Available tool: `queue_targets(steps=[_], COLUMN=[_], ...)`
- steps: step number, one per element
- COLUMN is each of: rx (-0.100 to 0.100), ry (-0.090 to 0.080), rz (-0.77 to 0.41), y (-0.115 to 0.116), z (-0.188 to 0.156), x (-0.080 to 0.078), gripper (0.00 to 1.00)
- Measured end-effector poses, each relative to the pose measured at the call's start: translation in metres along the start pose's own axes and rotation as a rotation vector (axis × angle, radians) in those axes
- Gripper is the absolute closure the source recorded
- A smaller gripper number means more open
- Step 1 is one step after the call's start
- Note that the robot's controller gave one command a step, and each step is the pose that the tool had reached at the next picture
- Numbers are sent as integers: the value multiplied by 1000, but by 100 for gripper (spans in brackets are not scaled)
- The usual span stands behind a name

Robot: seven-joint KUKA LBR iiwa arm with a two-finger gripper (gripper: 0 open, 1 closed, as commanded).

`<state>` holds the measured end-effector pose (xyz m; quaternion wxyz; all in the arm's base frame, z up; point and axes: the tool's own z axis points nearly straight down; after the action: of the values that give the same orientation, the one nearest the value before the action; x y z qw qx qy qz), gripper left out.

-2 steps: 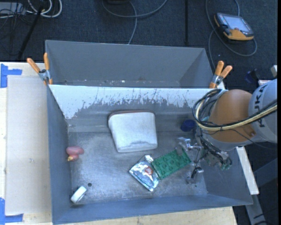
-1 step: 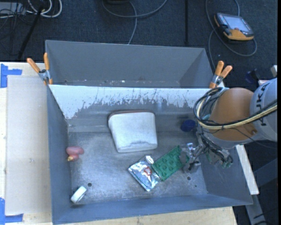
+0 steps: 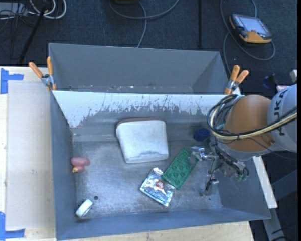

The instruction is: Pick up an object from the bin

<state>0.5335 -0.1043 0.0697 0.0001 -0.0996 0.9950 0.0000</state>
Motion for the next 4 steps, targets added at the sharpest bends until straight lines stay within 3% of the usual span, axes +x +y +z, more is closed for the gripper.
queue_targets(steps=[2,3,4], rx=[0,1,3], ry=[-2,-12,-8], rz=[-413,-412,-388], y=[128,129,124], z=[0,-4,-127], x=[-70,-73,-73], gripper=[0,100,100])
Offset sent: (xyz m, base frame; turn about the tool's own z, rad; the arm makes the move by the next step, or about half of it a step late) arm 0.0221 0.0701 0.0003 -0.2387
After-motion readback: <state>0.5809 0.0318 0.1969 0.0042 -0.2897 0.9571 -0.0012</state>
